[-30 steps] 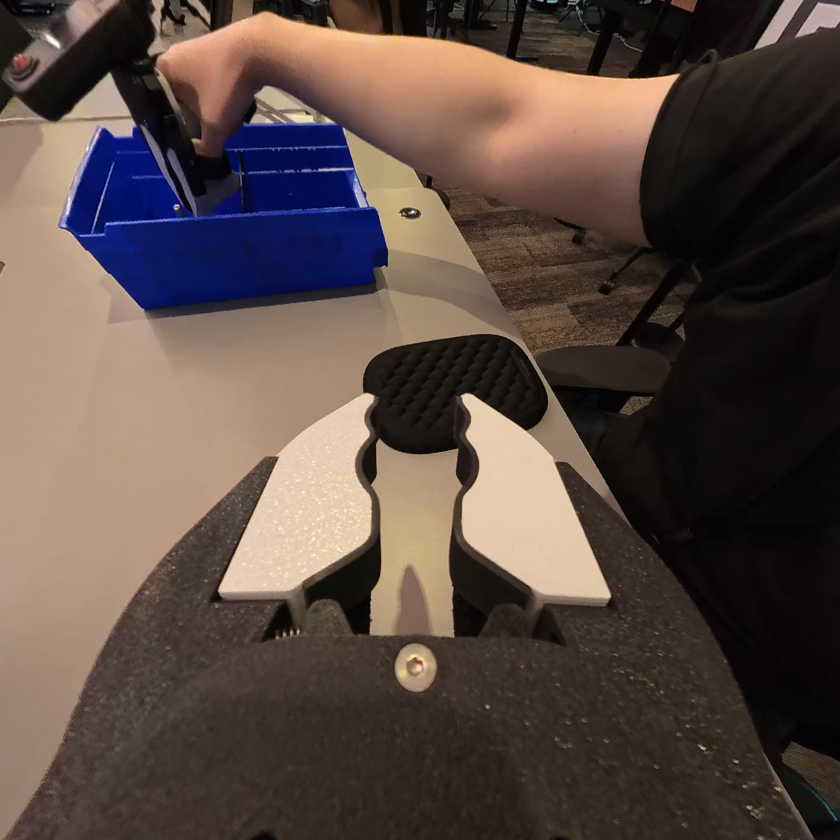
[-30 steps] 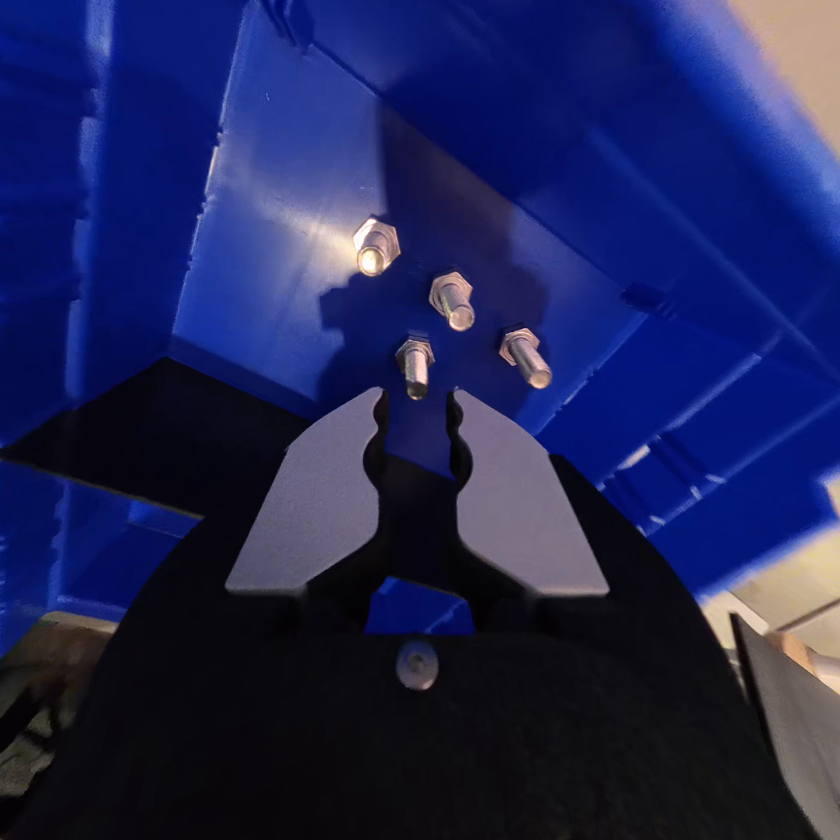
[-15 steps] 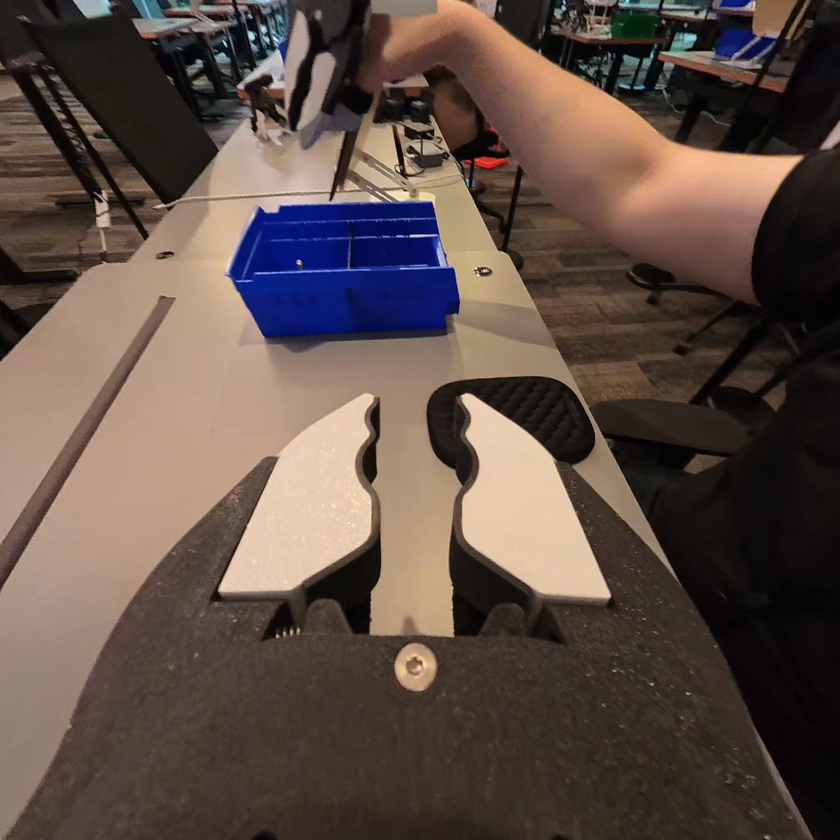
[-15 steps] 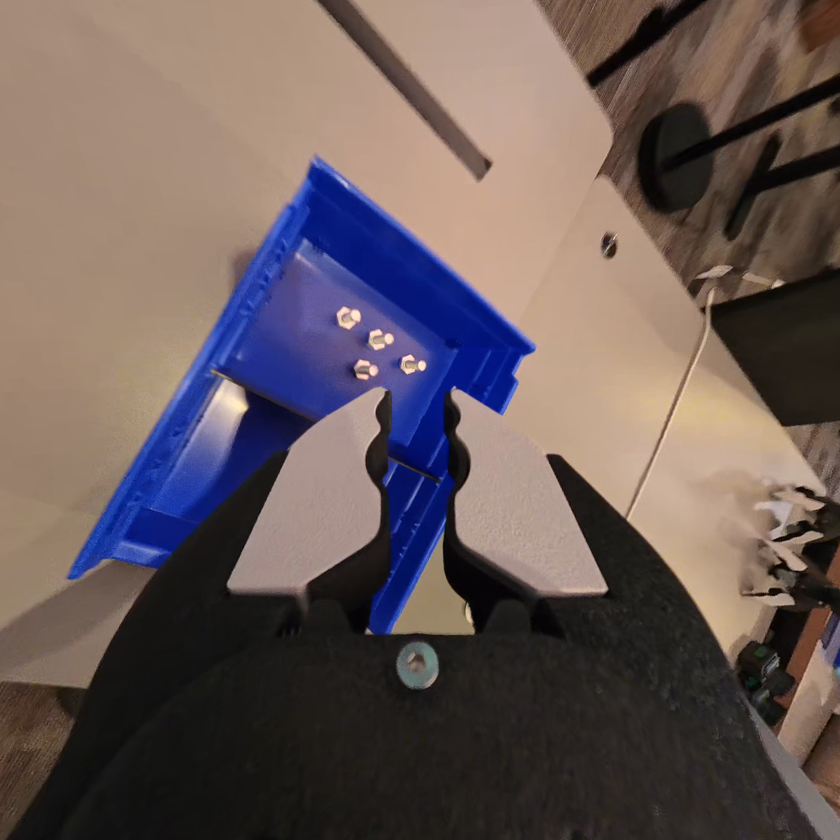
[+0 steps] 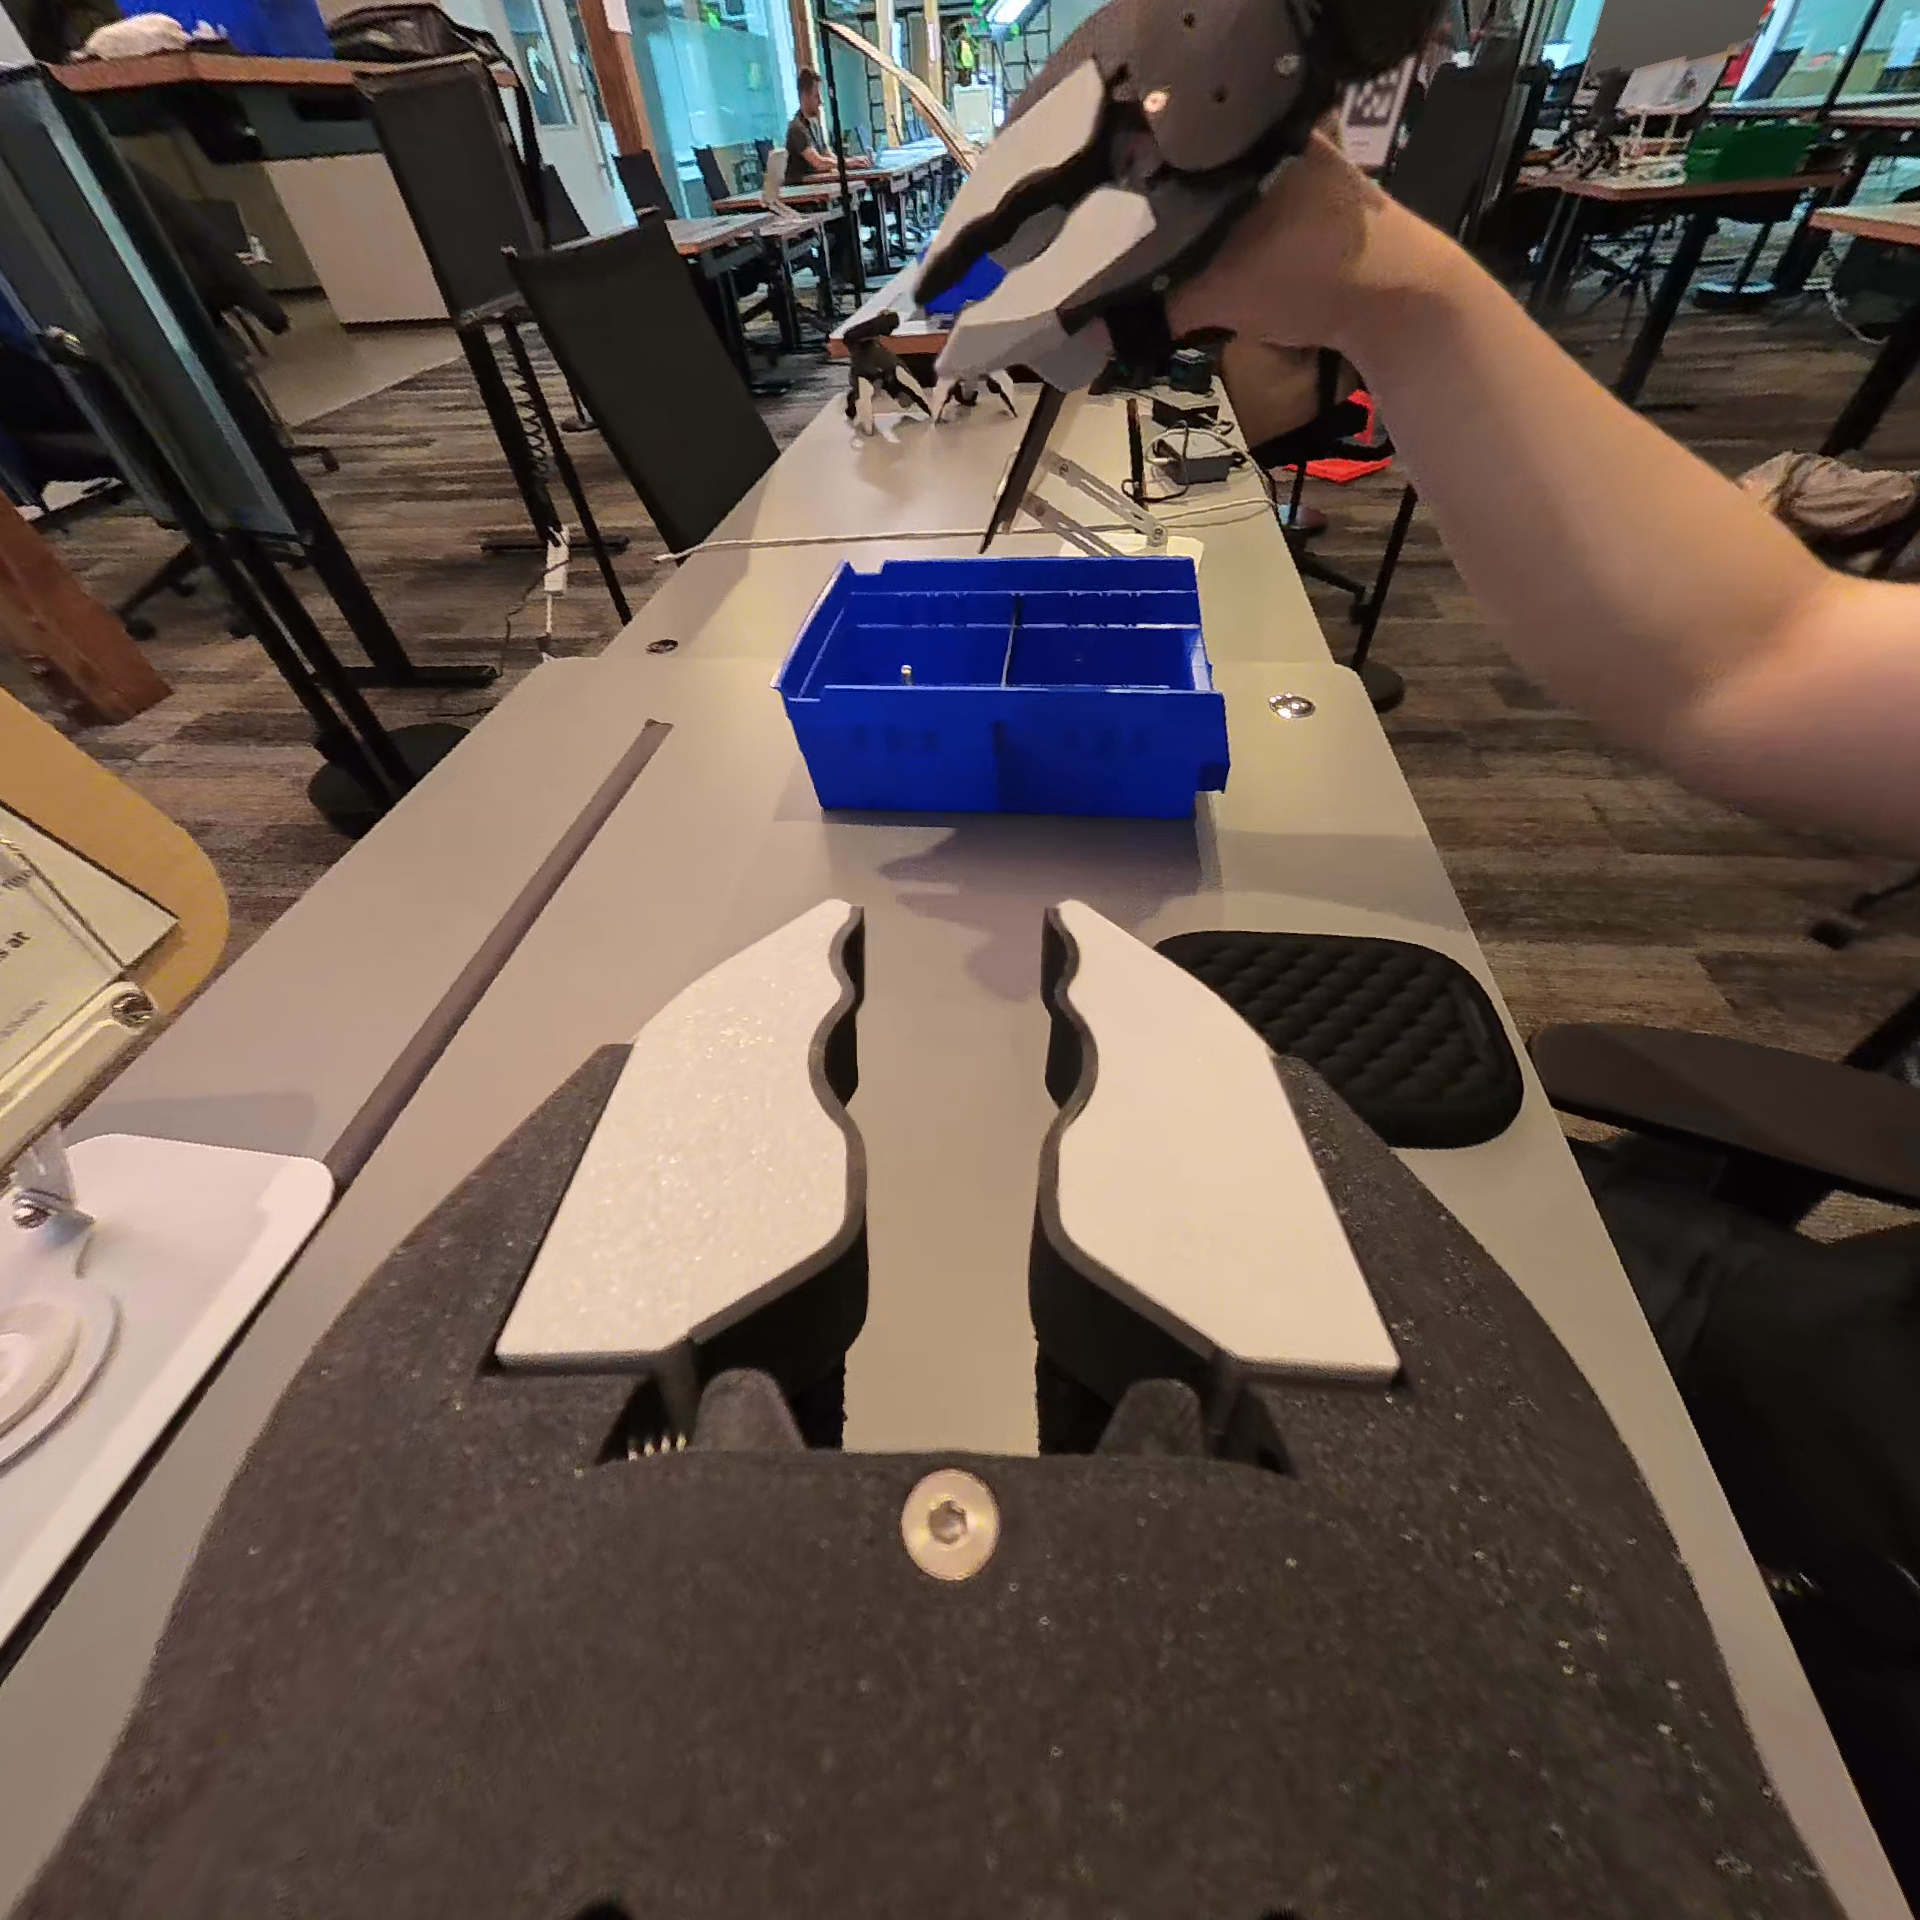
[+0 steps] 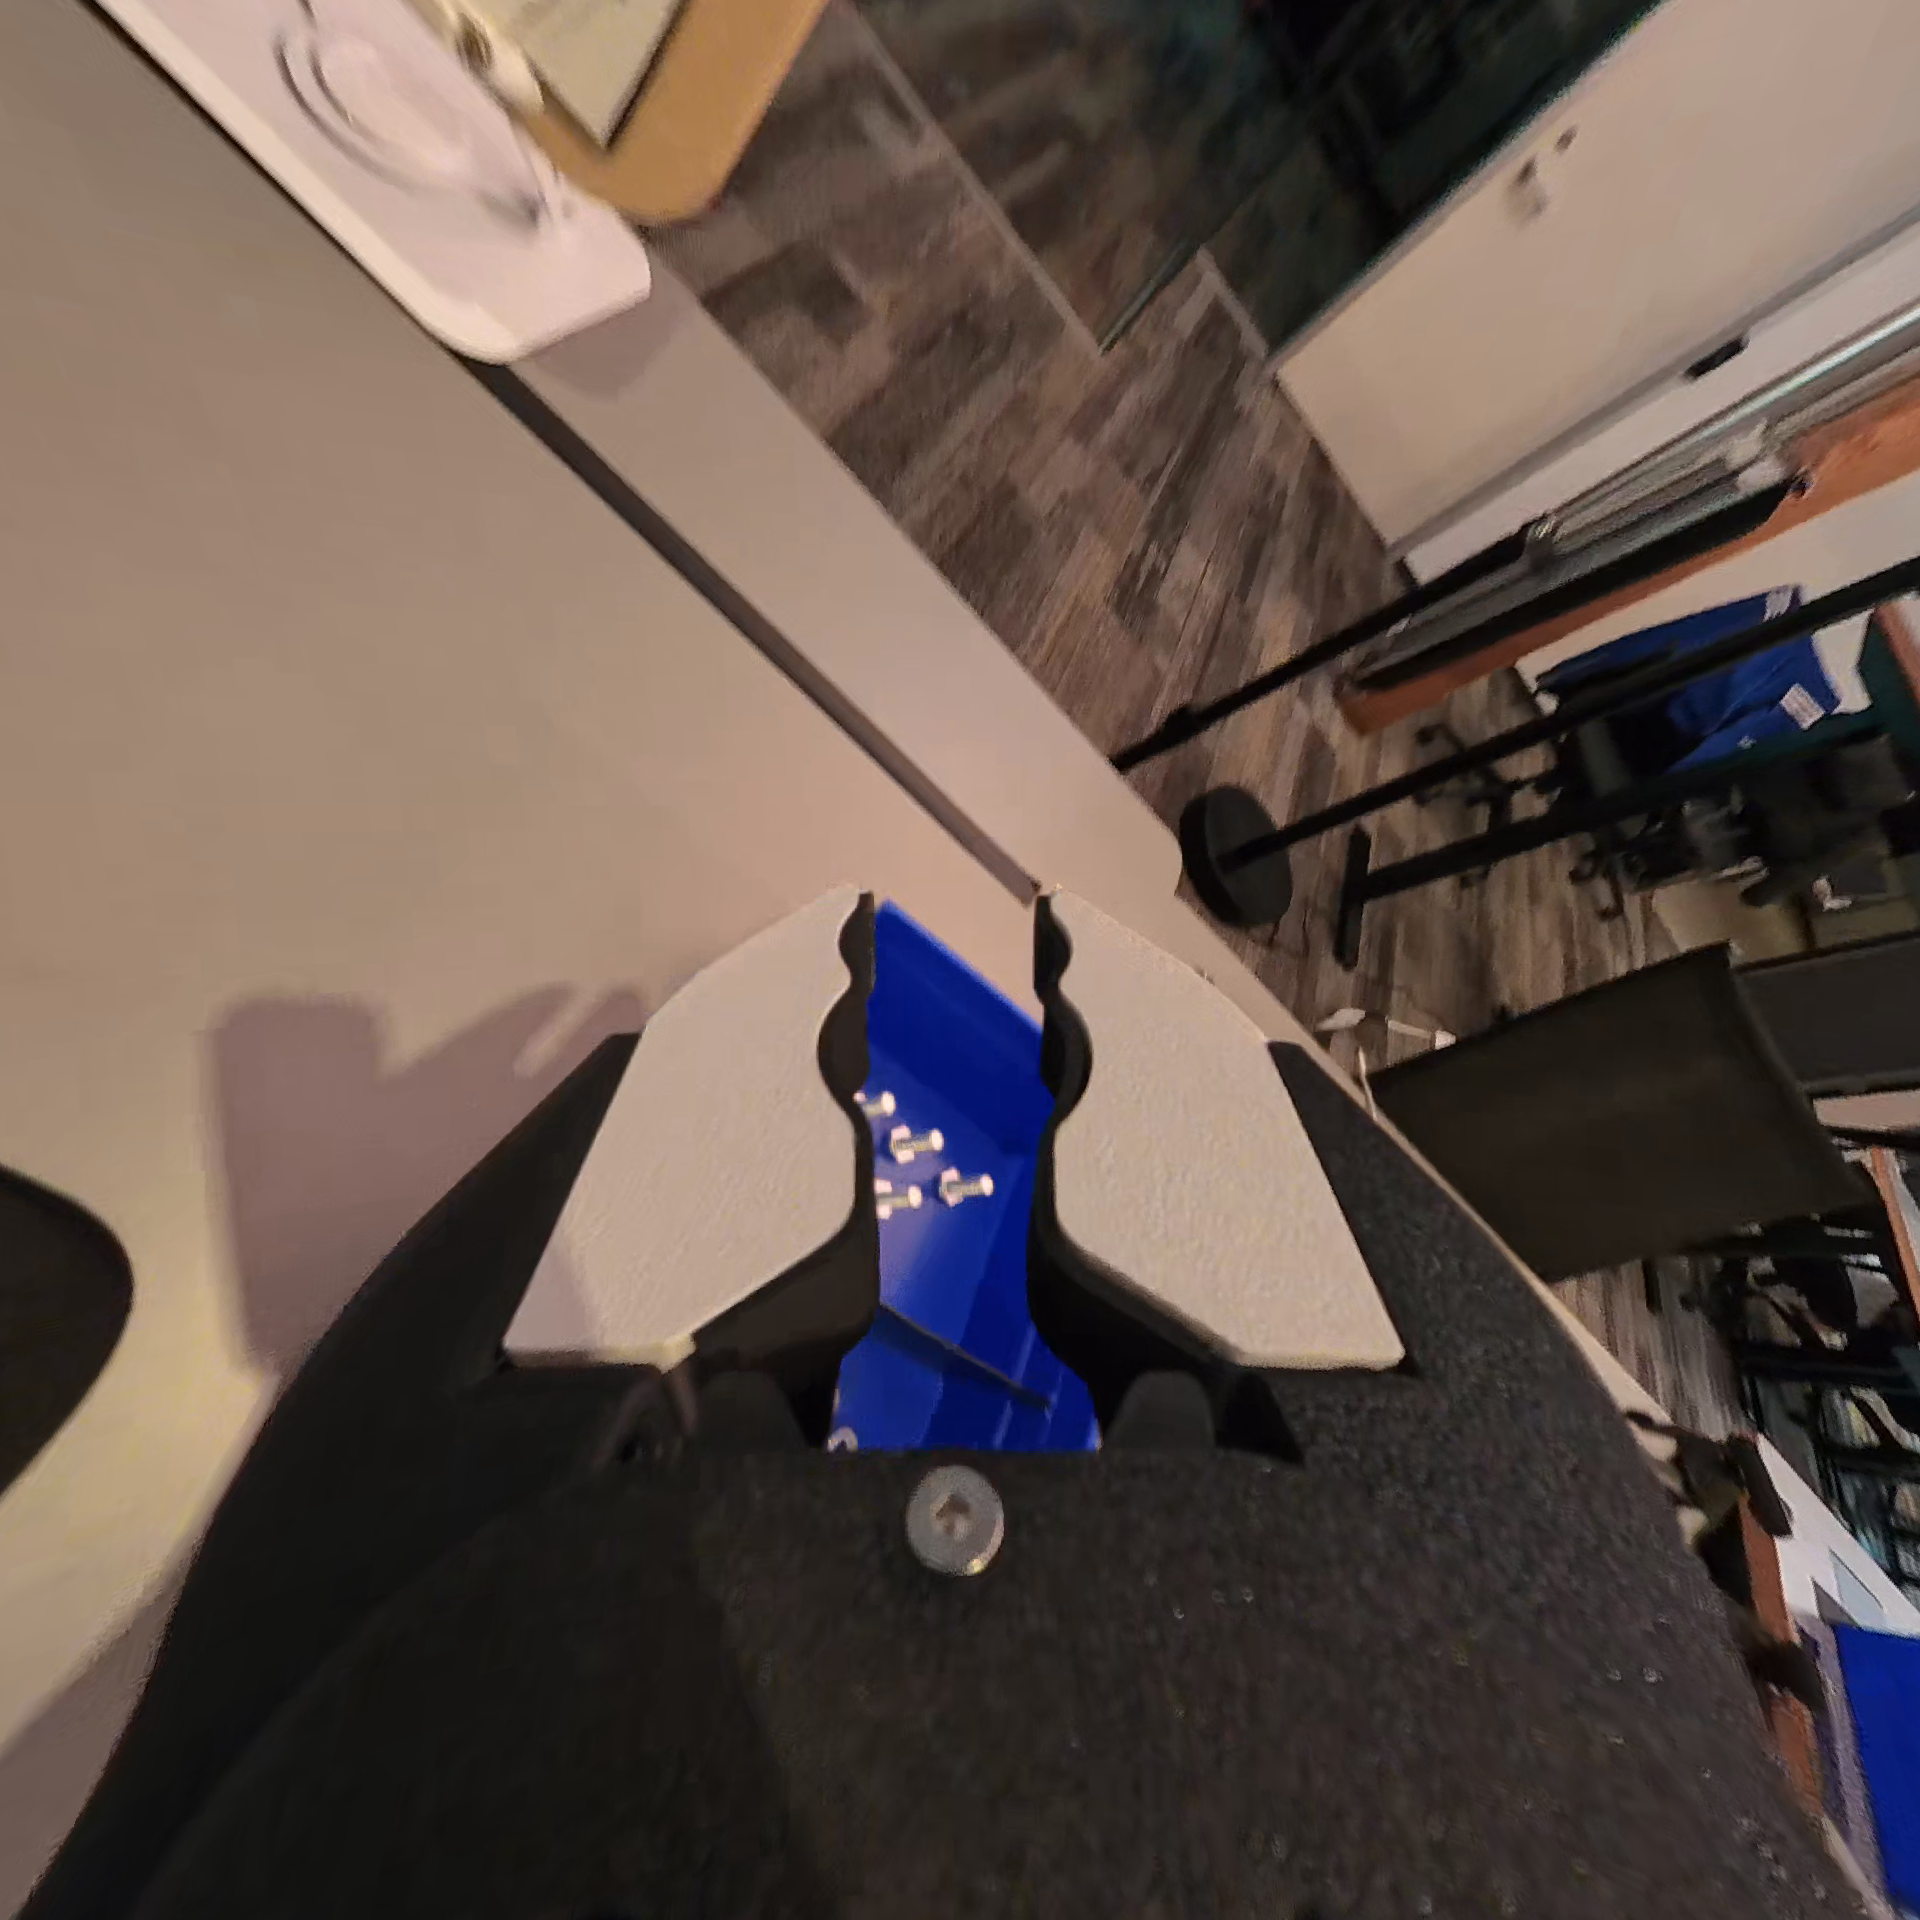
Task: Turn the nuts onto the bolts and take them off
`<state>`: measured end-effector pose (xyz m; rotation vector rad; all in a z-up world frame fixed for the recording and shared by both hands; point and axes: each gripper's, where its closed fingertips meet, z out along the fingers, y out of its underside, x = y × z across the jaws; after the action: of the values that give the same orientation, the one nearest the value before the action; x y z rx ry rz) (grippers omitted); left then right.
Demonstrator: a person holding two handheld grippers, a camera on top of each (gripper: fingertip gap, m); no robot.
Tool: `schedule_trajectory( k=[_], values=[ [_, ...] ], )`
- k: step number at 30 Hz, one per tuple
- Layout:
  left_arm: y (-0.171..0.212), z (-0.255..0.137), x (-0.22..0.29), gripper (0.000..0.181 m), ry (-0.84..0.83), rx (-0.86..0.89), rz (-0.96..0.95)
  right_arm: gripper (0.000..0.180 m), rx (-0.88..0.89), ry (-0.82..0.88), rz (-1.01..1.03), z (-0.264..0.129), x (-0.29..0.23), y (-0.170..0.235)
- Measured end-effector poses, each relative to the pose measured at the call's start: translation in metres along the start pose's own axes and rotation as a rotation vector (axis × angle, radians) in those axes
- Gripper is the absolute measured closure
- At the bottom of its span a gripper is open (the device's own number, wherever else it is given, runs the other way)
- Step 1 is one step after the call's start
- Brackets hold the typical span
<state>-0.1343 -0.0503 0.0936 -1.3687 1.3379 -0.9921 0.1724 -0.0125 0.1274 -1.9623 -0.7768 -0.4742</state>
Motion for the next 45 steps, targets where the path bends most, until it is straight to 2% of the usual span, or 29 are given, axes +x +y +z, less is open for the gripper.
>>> schedule_trajectory(
  k=[3,6,9,12,16,20,23,28,32,37,40,45],
  values=[
    [-0.006,-0.001,-0.006,0.147,-0.041,0.035,-0.012,0.144,0.139,0.063,0.039,-0.011,-0.002,-0.023],
    [-0.019,-0.002,-0.010,0.146,-0.070,0.121,-0.051,0.148,0.320,0.234,0.102,-0.030,0.015,-0.040],
    [-0.027,-0.008,-0.019,0.145,-0.139,0.174,-0.085,0.147,0.405,0.303,0.166,-0.044,0.023,-0.037],
    [-0.035,-0.022,-0.033,0.145,-0.270,0.182,-0.082,0.140,0.329,0.209,0.231,-0.040,0.017,-0.011],
    [-0.040,-0.055,-0.048,0.143,-0.453,0.107,-0.045,0.134,0.268,0.210,0.357,-0.039,0.038,0.033],
    [-0.013,-0.092,-0.039,0.138,-0.483,-0.118,-0.036,0.148,0.179,0.193,0.467,-0.033,0.063,0.092],
    [0.018,-0.144,-0.042,0.136,-0.622,-0.287,-0.044,0.142,-0.052,0.151,0.500,-0.018,0.075,0.158],
    [0.068,-0.249,-0.035,0.133,-0.891,-0.508,-0.072,0.141,-0.371,0.057,0.503,0.006,0.079,0.252],
    [0.095,-0.308,-0.012,0.134,-1.011,-0.499,-0.197,0.135,-0.495,-0.052,0.503,0.027,0.067,0.297],
    [0.123,-0.346,0.020,0.134,-1.028,-0.414,-0.400,0.134,-0.542,-0.179,0.570,0.053,0.044,0.326],
    [0.132,-0.363,0.031,0.135,-1.042,-0.379,-0.465,0.137,-0.589,-0.274,0.630,0.063,0.026,0.336],
    [0.138,-0.378,0.037,0.136,-1.054,-0.352,-0.517,0.157,-0.720,-0.327,0.610,0.068,0.012,0.353]
  ],
)
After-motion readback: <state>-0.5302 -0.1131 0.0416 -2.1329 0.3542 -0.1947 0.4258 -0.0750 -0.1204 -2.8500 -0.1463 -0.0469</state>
